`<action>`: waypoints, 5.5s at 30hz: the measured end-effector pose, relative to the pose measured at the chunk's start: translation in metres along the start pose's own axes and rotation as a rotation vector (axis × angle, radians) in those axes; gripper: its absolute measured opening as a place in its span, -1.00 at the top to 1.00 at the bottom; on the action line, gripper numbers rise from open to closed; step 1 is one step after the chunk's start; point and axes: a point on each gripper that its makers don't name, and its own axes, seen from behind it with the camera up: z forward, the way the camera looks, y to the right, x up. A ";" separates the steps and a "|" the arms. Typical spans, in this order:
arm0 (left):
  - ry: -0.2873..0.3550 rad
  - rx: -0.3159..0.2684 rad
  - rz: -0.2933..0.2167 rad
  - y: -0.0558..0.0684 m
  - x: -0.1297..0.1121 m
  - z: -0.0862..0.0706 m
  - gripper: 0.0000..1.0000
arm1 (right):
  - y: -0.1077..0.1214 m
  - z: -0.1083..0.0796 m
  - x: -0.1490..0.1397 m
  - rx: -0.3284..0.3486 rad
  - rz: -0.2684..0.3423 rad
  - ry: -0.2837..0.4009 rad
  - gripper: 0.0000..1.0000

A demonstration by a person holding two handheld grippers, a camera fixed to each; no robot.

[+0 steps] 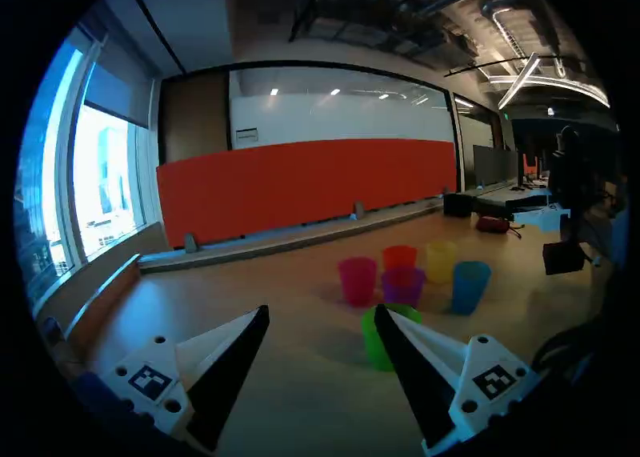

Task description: Pour water

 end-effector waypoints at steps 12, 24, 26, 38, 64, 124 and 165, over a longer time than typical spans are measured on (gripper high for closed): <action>0.133 0.098 -0.043 -0.008 0.025 -0.011 -0.96 | 0.047 -0.014 0.017 -0.251 0.056 0.101 -1.00; 0.193 0.200 -0.036 -0.021 0.041 -0.011 -0.96 | 0.056 -0.032 0.022 -0.370 0.090 0.161 -1.00; 0.194 0.211 -0.038 -0.022 0.041 -0.009 -0.96 | 0.056 -0.035 0.024 -0.379 0.095 0.169 -1.00; 0.196 0.283 -0.046 -0.036 0.029 -0.001 -0.96 | 0.061 -0.043 0.017 -0.415 0.121 0.167 -1.00; 0.187 0.325 -0.084 -0.036 -0.009 0.012 -0.96 | 0.052 -0.051 0.037 -0.404 0.155 0.185 -0.98; 0.139 0.327 -0.133 -0.044 -0.030 0.022 -0.96 | 0.040 -0.029 0.021 -0.356 0.088 0.198 -0.98; 0.139 0.328 -0.133 -0.044 -0.031 0.020 -0.96 | 0.048 -0.006 -0.035 -0.362 0.120 0.122 -0.98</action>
